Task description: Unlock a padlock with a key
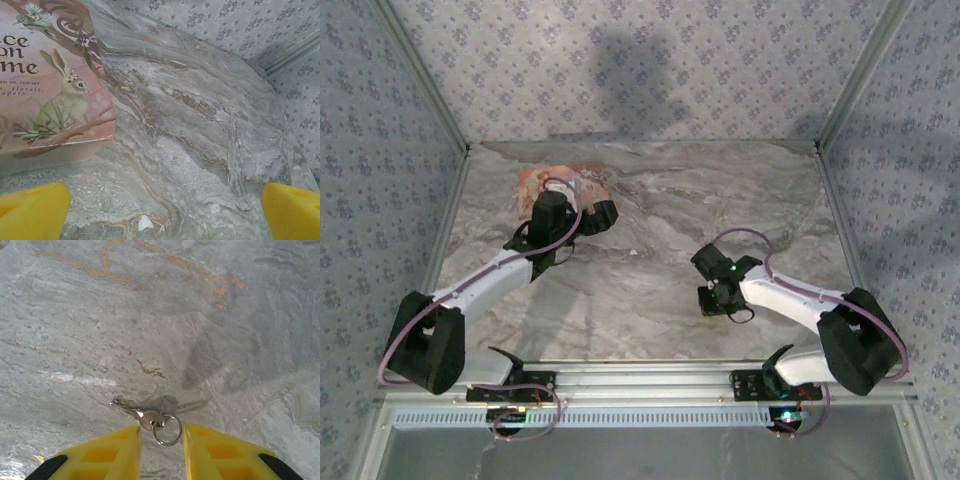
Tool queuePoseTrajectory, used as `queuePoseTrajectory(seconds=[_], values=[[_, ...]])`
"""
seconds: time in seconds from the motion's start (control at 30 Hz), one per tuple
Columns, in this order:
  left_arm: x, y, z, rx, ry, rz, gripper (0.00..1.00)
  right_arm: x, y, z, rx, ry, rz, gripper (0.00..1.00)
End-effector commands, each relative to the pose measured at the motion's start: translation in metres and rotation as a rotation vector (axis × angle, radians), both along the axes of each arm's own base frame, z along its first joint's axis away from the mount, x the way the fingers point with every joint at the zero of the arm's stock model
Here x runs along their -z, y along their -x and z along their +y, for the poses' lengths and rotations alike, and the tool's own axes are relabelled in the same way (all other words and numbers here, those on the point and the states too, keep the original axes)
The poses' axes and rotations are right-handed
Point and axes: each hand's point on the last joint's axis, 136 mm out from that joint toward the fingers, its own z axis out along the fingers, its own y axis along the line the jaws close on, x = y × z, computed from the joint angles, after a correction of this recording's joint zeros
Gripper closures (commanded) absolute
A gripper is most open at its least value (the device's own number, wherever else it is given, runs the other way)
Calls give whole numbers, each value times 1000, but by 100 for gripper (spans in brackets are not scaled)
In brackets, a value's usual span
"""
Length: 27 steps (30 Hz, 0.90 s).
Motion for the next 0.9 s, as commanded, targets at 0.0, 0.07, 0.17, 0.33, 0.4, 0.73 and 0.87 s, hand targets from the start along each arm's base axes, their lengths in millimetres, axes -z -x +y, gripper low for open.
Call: queuePoseTrajectory(seconds=[0.0, 0.07, 0.17, 0.33, 0.4, 0.73, 0.87], values=[[-19, -1, -2, 4, 5, -43, 2, 0, -2, -6, -19, 33, 16, 71], [-20, -1, -1, 3, 5, -44, 2, 4, 1, -8, 13, 24, 38, 71], [-20, -1, -2, 3, 3, -44, 2, 8, 3, -6, 56, -13, 53, 71], [-18, -1, -2, 4, 3, -40, 2, 17, 9, -1, 76, -81, 82, 71], [-19, -1, -2, 4, 4, -39, 2, 18, 4, 3, 82, -103, 63, 71], [-19, -1, -1, 3, -1, -41, 2, 17, 3, 7, 92, -130, 67, 90], [-21, 0, -1, 5, 0, -45, 2, 11, 0, 13, 113, -194, 56, 100]])
